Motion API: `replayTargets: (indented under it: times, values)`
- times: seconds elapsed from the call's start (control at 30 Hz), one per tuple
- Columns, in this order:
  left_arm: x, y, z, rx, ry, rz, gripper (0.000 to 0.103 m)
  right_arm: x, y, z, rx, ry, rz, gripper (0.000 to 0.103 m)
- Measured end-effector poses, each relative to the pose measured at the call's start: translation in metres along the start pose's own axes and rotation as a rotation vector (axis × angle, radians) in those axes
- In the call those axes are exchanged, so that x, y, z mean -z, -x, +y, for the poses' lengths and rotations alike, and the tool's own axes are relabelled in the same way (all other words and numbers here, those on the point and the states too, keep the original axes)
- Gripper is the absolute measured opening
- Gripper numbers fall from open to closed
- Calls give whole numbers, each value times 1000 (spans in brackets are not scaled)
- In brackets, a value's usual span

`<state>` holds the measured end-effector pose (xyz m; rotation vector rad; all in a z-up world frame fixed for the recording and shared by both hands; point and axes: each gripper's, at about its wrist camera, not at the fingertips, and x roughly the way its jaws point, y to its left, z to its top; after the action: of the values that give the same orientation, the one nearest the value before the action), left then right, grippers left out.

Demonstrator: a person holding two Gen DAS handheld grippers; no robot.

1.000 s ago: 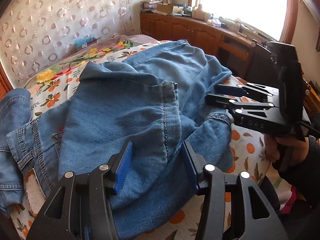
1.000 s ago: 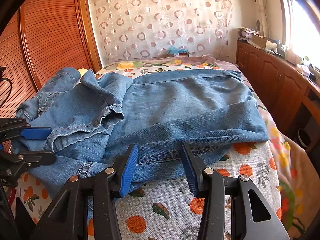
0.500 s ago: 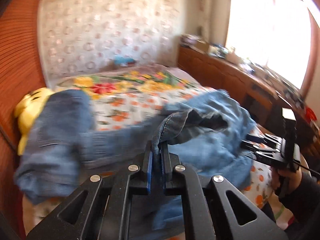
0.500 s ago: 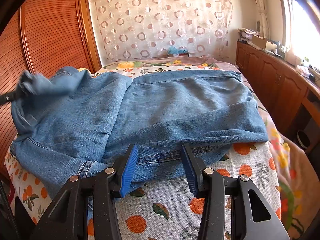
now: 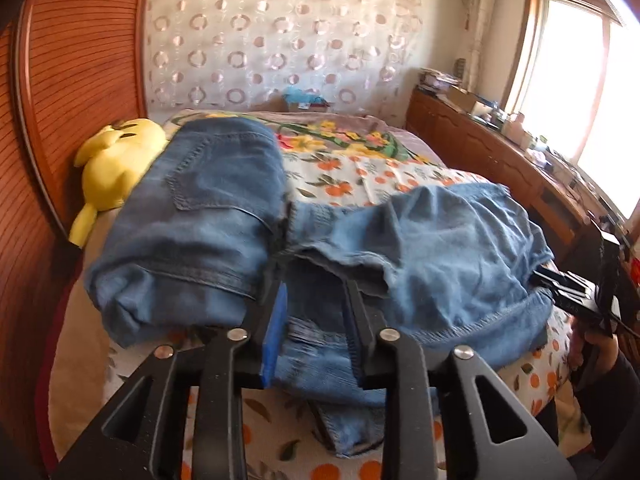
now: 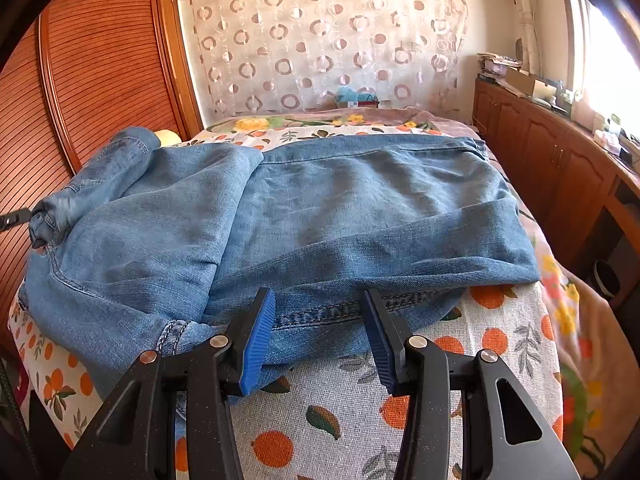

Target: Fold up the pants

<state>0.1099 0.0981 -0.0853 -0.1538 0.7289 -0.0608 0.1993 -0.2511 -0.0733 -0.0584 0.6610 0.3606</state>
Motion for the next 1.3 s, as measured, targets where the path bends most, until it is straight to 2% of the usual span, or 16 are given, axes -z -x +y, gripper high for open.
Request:
replayTargets:
  times: [0.1,0.3,0.43,0.63,0.7,0.97,1.0,1.03,1.07,1.1,1.13,1.3]
  values:
    - [9,-3,-9,28,-17,11,45,1,1,0,2,4,-7,47]
    - [31,-11,-13,11,-30,64,48,-3,7,8,-23,69,0,47]
    - [43,-16,-8,7,-18,90,48,-13,16,23,-84,86,-1,47]
    - [51,-19,-6,14,-4,103,49,-17,8,60,-211,159,67,47]
    - [51,-19,-5,15,-3,104,49,-17,4,66,-228,184,88,47]
    - [44,-11,-9,23,-17,87,49,-17,1,56,-278,204,179,47]
    - [42,-11,-10,24,-18,84,49,-17,2,52,-280,199,178,41]
    - [41,-10,-10,24,-18,81,49,-17,4,50,-278,195,180,29]
    - [40,-9,-11,27,-19,77,49,-15,6,45,-274,192,183,21]
    - [39,-8,-11,28,-20,75,49,-15,10,41,-273,188,185,7]
    - [38,-7,-12,28,-22,72,49,-14,12,37,-283,183,189,1]
    - [31,-6,-16,28,-39,65,49,-10,33,20,-271,178,143,0]
